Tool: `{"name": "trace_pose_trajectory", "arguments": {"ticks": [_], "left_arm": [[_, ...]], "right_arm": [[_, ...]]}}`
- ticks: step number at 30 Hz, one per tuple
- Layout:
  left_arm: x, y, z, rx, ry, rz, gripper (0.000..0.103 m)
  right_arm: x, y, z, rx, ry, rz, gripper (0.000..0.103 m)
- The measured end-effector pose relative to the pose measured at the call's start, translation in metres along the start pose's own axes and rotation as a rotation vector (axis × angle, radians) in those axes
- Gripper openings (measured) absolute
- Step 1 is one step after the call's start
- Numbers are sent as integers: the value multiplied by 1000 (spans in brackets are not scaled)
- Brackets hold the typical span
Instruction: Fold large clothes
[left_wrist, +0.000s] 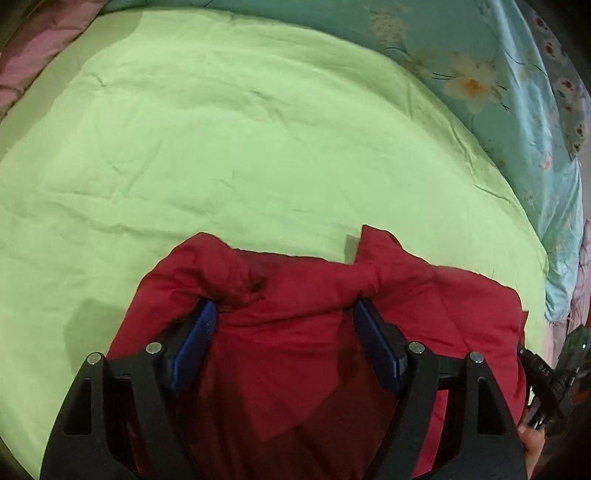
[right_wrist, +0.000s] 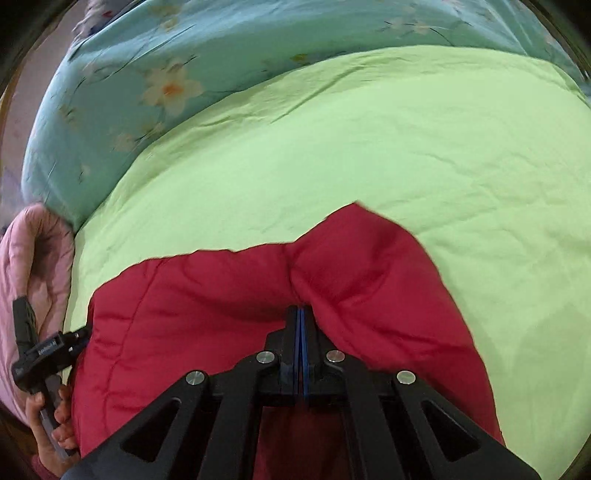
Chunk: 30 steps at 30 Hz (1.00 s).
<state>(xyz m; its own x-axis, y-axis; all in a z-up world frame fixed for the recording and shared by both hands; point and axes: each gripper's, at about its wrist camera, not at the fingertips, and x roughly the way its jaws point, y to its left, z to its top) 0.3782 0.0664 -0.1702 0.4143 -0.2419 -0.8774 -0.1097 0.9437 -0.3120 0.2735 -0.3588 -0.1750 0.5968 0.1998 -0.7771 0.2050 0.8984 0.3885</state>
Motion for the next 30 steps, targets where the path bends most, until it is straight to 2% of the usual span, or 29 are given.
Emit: {"name": "trace_pose_trajectory", "arguments": {"ticks": [6, 9, 13, 15, 17, 18, 22, 26, 28, 30], "left_arm": [[-16, -1, -3, 13, -4, 54, 76], [-50, 5, -9, 1, -50, 24, 76], [-110, 3, -40, 64, -132, -37, 76], [-135, -1, -64, 109, -173, -66, 76], [-150, -5, -95, 152, -182, -80, 76], [-155, -4, -107, 164, -183, -85, 76], [-151, -11, -153, 204, -175, -107, 76], [-144, -23, -188, 241, -174, -49, 76], [-139, -24, -195, 251, -177, -17, 76], [-135, -26, -194, 260, -179, 3, 76]], "right_arm": [[-5, -10, 4, 55, 6, -16, 0], [-28, -14, 0, 63, -9, -14, 1], [-78, 1, -15, -7, -84, 12, 18], [-108, 8, -34, -60, -111, 74, 24], [-128, 15, -58, -118, -118, 105, 31], [-135, 17, -69, -137, -122, 122, 31], [-150, 31, -122, -224, -113, 137, 31], [-140, 55, -153, -344, -86, 114, 31], [-135, 59, -163, -392, -100, 53, 29], [-128, 55, -162, -385, -104, -2, 29]]}}
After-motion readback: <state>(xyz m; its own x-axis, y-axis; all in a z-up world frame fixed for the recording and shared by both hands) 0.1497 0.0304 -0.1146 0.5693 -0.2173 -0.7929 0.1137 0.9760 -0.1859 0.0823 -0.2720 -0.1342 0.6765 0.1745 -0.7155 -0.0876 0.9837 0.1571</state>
